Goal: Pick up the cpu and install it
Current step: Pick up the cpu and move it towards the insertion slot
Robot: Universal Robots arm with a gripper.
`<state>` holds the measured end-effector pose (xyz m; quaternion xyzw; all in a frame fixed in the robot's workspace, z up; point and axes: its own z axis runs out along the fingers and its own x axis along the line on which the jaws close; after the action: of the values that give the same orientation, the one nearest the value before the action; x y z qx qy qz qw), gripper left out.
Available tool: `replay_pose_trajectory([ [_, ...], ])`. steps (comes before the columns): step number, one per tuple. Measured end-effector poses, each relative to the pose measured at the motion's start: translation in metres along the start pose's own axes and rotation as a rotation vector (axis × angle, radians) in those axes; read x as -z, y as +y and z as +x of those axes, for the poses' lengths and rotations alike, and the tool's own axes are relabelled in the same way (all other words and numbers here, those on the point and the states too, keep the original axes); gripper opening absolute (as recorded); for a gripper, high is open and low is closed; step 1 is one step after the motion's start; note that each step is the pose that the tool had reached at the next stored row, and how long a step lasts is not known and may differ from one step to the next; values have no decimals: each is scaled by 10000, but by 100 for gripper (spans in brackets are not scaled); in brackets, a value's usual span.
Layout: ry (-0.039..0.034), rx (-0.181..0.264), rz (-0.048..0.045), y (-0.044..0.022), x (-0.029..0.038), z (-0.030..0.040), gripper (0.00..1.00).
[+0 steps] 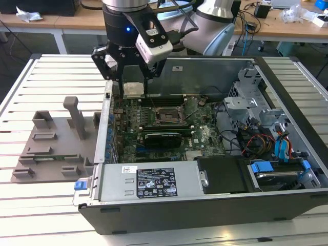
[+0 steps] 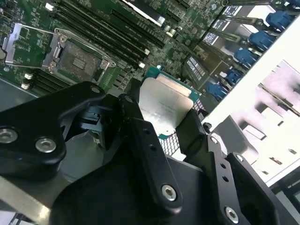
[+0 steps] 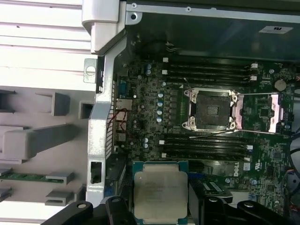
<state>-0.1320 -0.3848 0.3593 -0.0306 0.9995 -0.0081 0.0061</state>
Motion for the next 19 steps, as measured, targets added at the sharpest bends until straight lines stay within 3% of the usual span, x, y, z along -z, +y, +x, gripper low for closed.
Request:
replay_pose_trajectory([
  [19, 3, 0, 1, -4, -152, -105, 55],
])
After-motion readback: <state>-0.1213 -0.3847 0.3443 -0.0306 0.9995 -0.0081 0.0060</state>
